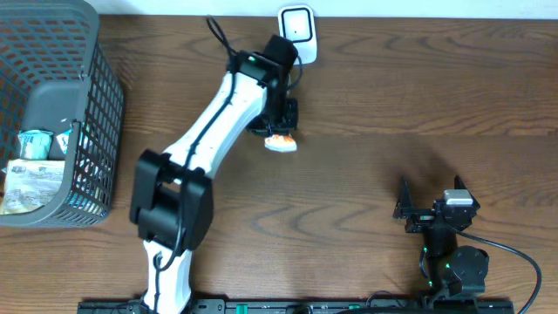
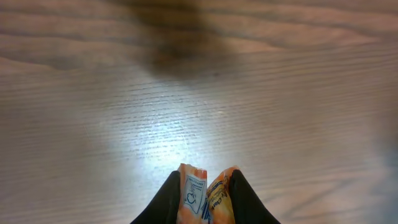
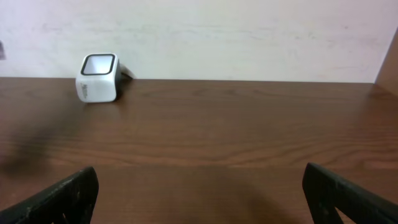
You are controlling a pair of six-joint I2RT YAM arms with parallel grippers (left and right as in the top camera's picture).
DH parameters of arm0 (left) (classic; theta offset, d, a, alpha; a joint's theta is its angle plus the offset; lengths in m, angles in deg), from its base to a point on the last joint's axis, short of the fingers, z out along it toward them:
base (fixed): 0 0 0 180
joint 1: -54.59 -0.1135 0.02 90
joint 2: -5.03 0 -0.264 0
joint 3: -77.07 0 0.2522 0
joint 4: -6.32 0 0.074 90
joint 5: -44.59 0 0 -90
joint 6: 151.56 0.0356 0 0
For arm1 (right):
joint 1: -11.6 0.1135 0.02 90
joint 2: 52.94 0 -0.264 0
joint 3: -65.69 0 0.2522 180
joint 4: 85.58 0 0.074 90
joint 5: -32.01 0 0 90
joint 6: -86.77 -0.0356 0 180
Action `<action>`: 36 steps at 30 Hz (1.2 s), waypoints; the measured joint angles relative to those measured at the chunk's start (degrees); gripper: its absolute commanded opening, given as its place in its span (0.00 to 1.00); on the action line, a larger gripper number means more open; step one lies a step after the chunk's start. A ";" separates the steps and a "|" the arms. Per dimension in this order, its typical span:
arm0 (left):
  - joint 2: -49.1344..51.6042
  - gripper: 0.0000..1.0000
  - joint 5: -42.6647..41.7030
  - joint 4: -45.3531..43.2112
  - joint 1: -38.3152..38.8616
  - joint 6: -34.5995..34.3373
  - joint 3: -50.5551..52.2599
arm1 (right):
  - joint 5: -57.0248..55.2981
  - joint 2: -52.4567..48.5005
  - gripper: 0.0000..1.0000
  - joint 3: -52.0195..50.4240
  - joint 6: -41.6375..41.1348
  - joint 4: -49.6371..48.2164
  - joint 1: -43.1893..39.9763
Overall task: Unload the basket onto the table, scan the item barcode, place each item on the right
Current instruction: 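Carry the orange packet to the scanner and release it on the table, then reach the left gripper back into the basket and grasp the yellow bag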
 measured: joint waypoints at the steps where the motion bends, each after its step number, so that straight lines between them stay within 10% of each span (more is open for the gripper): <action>1: 0.68 0.15 -0.04 -0.09 0.22 0.00 0.00 | 0.00 0.00 0.99 0.00 0.02 0.00 0.00; 4: 2.40 0.27 -0.50 -1.44 1.27 -0.31 0.02 | 0.00 0.00 0.99 0.00 0.02 -0.02 0.00; 8: 2.75 0.68 -1.55 -3.63 2.69 -0.59 0.07 | 0.00 0.00 0.99 0.00 0.02 0.00 0.00; 13: 2.75 0.89 -2.19 -4.09 3.76 -1.03 0.02 | 0.00 0.00 0.99 0.00 0.02 -0.02 0.00; 25: -5.51 0.92 -3.19 -0.81 -3.13 0.33 -8.11 | -0.02 0.00 0.99 0.00 0.02 0.00 0.00; 36: -30.21 0.93 -1.09 -5.35 -26.64 1.07 -10.69 | 0.00 0.00 0.99 0.00 0.02 -0.02 0.00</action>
